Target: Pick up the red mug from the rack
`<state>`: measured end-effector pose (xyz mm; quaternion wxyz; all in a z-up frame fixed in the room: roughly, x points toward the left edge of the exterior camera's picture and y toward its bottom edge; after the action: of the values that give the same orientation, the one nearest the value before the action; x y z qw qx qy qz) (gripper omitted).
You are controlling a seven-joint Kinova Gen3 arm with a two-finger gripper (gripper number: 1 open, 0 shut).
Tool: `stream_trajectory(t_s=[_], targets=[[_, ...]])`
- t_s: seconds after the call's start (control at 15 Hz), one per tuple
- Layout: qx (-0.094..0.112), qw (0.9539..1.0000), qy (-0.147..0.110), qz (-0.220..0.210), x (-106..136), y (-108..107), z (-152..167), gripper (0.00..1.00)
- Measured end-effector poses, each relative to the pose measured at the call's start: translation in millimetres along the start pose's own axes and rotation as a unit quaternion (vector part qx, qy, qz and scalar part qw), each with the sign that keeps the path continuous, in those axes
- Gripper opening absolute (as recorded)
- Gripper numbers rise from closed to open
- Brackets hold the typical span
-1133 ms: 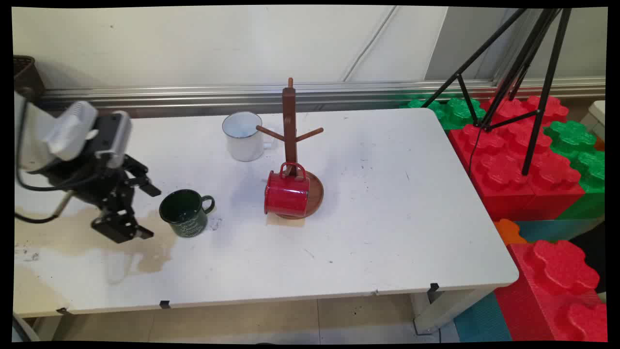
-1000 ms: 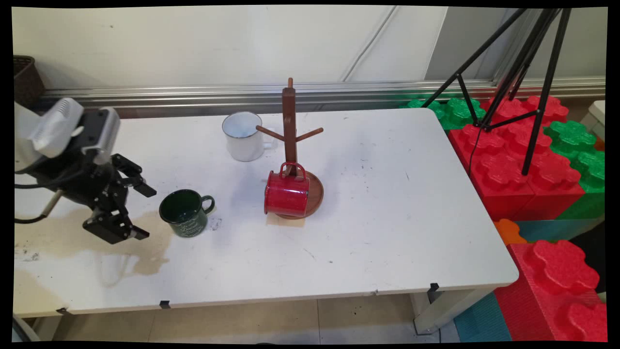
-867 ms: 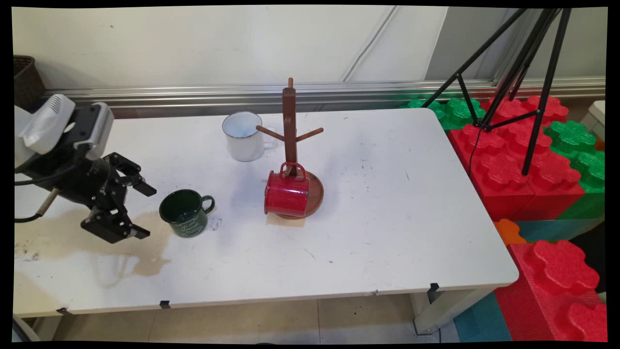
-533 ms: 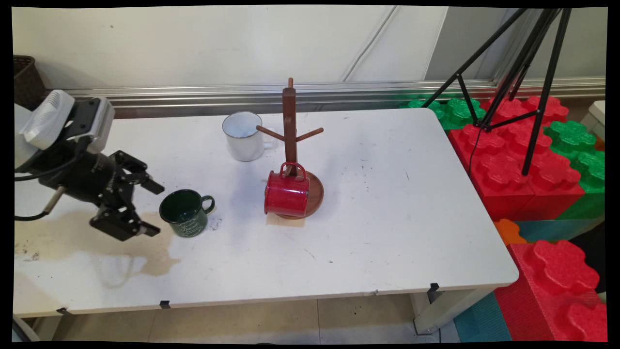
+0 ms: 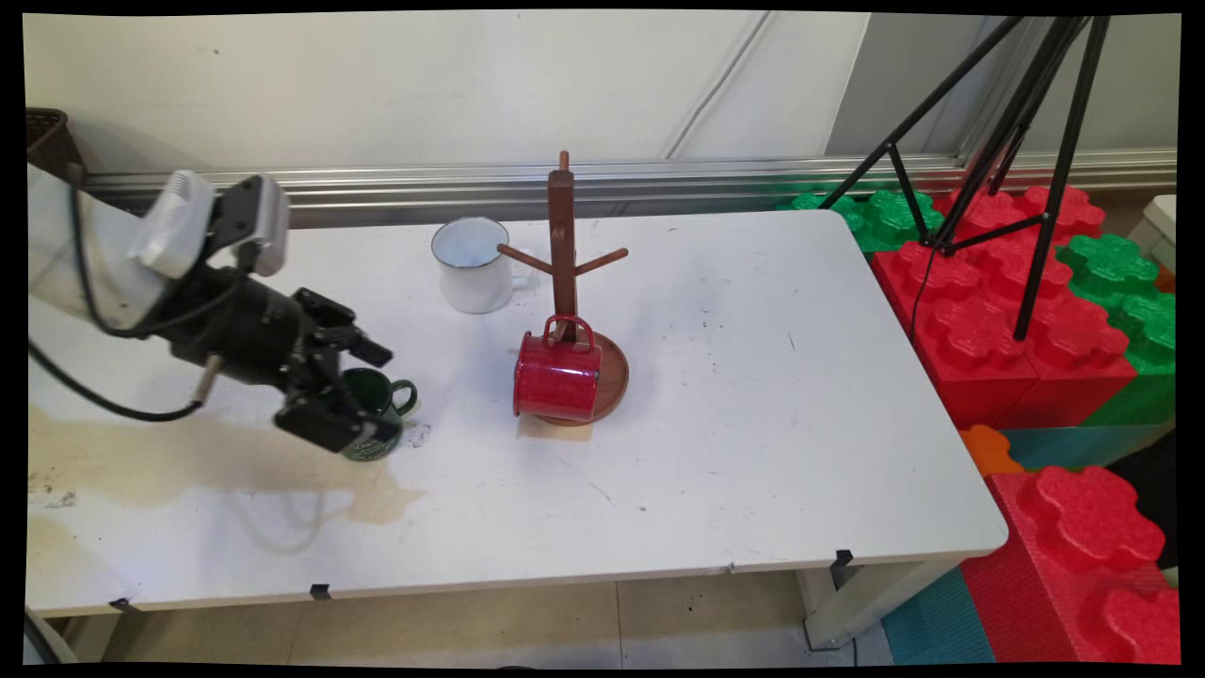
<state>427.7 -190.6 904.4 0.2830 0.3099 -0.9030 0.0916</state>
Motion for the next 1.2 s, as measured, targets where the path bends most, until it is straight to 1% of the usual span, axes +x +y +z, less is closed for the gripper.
stream_trajectory(t_s=[0.2,0.8,1.2], targets=[[-0.001,0.9997,0.018,-0.017,5,-1,21,1.0],[-0.006,0.998,0.051,-0.037,12,-9,66,1.0],[-0.009,0.996,0.073,-0.051,15,-12,100,1.0]])
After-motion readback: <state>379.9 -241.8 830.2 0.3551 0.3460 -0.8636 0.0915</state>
